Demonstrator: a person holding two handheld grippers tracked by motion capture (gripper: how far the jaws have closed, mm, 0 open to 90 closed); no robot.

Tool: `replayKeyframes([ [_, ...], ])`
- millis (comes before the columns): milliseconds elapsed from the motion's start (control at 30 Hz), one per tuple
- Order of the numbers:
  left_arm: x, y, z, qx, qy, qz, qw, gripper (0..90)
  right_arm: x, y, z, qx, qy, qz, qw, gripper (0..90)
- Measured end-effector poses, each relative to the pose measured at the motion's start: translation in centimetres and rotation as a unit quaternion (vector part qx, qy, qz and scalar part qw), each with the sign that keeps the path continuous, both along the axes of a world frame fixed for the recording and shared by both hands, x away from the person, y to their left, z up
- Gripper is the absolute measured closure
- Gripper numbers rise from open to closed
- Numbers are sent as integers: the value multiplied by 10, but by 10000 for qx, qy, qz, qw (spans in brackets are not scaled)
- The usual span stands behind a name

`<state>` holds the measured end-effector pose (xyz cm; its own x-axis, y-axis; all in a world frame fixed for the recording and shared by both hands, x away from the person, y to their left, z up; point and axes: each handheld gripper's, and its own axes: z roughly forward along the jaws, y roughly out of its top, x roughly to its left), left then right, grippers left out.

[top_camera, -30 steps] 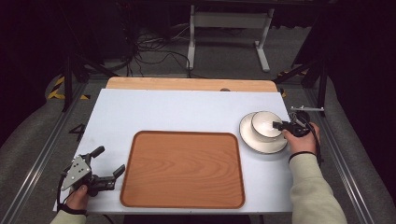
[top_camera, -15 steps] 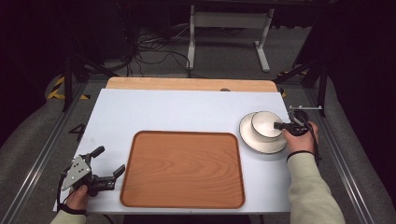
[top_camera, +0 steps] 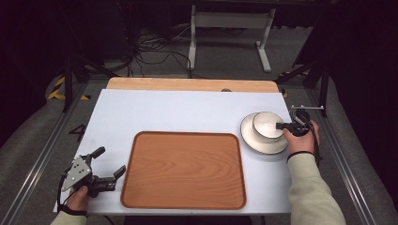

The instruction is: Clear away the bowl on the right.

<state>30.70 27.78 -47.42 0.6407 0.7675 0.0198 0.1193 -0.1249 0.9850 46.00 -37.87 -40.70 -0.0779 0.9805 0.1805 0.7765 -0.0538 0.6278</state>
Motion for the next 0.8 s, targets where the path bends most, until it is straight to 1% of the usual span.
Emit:
replayKeyframes([
  [33, 0, 0, 0, 1, -1, 0, 10000, 3, 0, 0, 1, 11, -12, -22, 10000, 828],
  [67, 0, 0, 0, 2, -2, 0, 10000, 2, 0, 0, 2, 87, -25, -39, 10000, 824],
  [100, 0, 0, 0, 3, -2, 0, 10000, 3, -1, 0, 5, 235, -40, -35, 9997, 815],
  [133, 0, 0, 0, 0, 0, 0, 10000, 3, -1, 0, 7, 236, -74, -34, 9997, 811],
  [200, 0, 0, 0, -2, -1, 0, 10000, 3, -1, 2, 9, 225, -65, -46, 9997, 809],
  [233, 0, 0, 0, -1, 1, 0, 10000, 3, -2, 4, 13, 129, -26, -24, 9999, 804],
  [333, 0, 0, 0, 0, -2, 2, 10000, 3, -2, 7, 17, 67, 3, 29, 10000, 801],
  [467, 0, 0, 0, -2, 1, 1, 10000, 3, -4, 9, 22, 48, -16, 61, 10000, 801],
  [700, 0, 0, 0, -1, 1, 2, 10000, 3, -8, 14, 39, -1, -46, 138, 9999, 797],
  [800, 0, 0, 0, 1, 0, 2, 10000, 3, -11, 17, 47, 22, -12, 129, 9999, 795],
])
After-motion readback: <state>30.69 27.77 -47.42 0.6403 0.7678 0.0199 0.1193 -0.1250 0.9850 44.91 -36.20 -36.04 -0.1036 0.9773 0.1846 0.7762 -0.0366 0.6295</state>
